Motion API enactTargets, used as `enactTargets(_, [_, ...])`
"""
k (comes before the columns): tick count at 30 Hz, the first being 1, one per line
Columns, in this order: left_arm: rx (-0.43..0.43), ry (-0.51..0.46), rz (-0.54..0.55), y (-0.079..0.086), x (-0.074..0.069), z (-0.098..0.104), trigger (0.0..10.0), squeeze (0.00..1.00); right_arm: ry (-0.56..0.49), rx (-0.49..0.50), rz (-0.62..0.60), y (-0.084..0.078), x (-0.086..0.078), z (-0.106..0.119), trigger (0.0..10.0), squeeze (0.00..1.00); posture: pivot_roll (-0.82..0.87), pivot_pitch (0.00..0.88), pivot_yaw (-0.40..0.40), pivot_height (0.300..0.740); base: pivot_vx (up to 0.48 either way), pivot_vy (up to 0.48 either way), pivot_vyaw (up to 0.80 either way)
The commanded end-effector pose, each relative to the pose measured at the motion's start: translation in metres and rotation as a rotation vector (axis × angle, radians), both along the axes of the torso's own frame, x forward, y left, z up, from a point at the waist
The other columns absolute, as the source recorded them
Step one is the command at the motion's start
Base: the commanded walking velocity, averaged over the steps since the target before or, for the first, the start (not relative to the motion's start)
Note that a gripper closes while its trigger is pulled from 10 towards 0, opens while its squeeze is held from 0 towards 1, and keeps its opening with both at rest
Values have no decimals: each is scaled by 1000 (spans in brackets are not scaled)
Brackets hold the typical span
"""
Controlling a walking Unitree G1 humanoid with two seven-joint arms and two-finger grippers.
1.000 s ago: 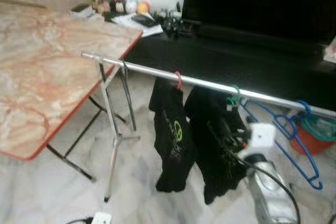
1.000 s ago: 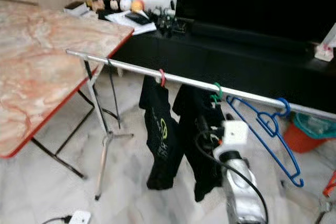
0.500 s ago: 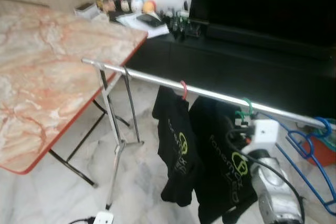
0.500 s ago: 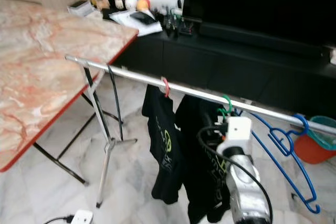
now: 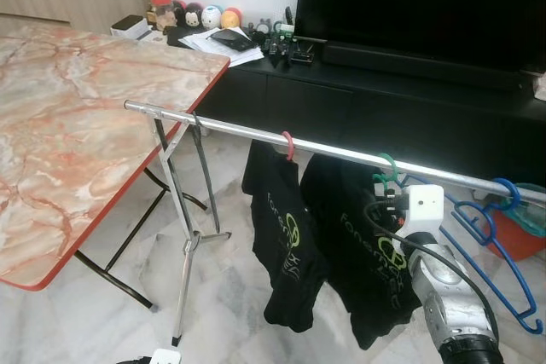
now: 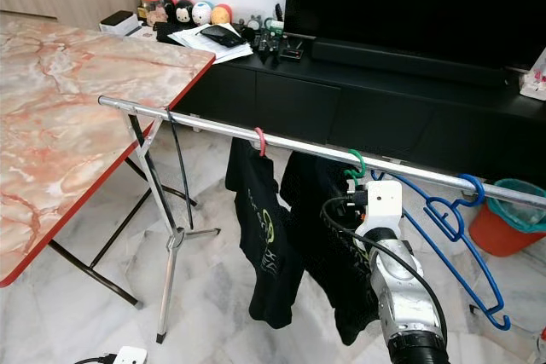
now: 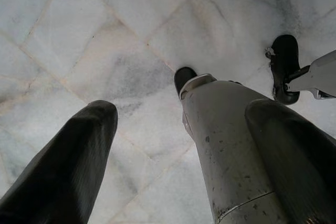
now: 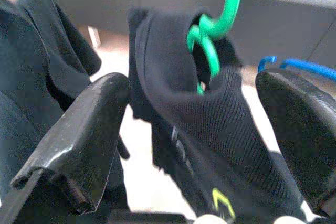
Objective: Hang hanger
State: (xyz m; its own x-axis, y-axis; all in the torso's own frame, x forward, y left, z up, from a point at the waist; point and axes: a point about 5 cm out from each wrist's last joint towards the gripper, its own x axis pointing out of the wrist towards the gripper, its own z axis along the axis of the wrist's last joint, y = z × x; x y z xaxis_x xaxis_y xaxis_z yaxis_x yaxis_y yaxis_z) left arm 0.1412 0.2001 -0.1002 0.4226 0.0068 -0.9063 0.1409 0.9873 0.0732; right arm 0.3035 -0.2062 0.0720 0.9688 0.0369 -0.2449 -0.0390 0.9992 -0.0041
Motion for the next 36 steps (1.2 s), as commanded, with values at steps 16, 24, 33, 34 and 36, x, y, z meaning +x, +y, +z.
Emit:
enactTargets(16, [-15, 59, -14, -3, -11, -4, 10000, 0, 178, -24, 68, 7, 5, -21, 10000, 0, -113, 0, -25, 740, 0, 0, 0])
enactTargets(24, [-13, 57, -16, -3, -10, -4, 10000, 0, 158, -13, 80, 9, 6, -20, 0, 0, -108, 0, -24, 740, 0, 0, 0])
enactTargets(33, [-13, 55, -19, -3, -10, -4, 10000, 0, 132, 0, 88, 13, 8, -18, 0, 0, -107, 0, -24, 740, 0, 0, 0])
enactTargets(34, [-13, 55, -20, -3, -10, -4, 10000, 0, 132, 0, 88, 13, 8, -18, 0, 0, -107, 0, -24, 740, 0, 0, 0])
enactTargets(36, [-13, 55, -20, -3, -10, -4, 10000, 0, 132, 0, 87, 13, 8, -19, 0, 0, -108, 0, -23, 740, 0, 0, 0])
